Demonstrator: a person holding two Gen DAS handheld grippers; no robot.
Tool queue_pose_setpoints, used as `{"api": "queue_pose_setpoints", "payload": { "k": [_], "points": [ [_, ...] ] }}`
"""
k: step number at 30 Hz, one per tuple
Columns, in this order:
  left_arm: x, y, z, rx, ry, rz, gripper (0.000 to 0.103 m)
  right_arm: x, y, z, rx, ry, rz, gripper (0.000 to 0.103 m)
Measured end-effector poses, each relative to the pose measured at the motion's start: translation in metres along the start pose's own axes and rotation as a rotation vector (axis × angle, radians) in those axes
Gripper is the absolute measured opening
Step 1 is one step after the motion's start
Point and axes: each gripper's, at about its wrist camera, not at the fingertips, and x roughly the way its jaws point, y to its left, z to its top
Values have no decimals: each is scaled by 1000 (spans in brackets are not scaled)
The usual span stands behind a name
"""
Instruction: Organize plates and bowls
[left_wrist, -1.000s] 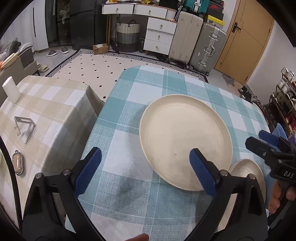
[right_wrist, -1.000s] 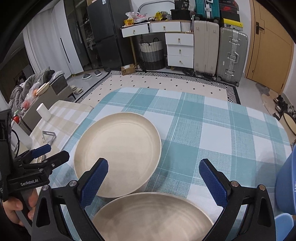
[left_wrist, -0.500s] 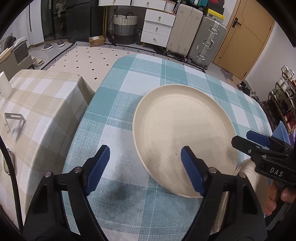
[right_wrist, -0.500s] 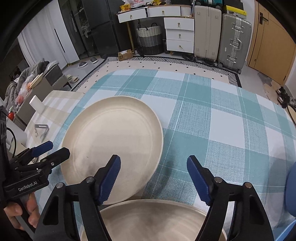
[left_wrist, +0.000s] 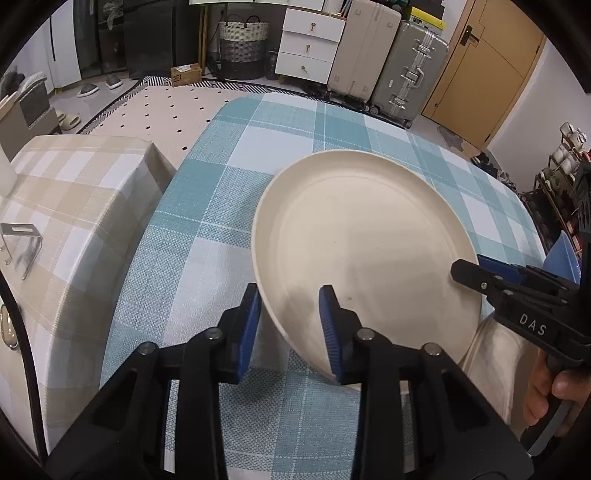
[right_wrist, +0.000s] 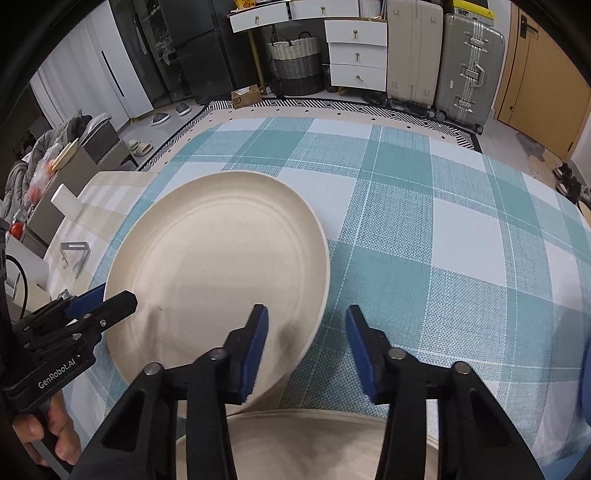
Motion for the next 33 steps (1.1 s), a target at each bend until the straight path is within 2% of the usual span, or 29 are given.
{"api": "queue_pose_setpoints", "payload": {
  "k": [3,6,17,33],
  "points": [
    [1,2,0,-5,-3,0,17,3,0,0,-4,5,-5,27],
    [1,2,1,0,-3,4,16,3,3,-1,-16,-5,-17,23],
    [-14,-3,0,14,-44,14,16,-10,7,-3,-36,-59,-39,21],
    [-89,-18,-2,42,-144,14,16,-66,12,-13,-29,-149,-8,21]
  ]
}}
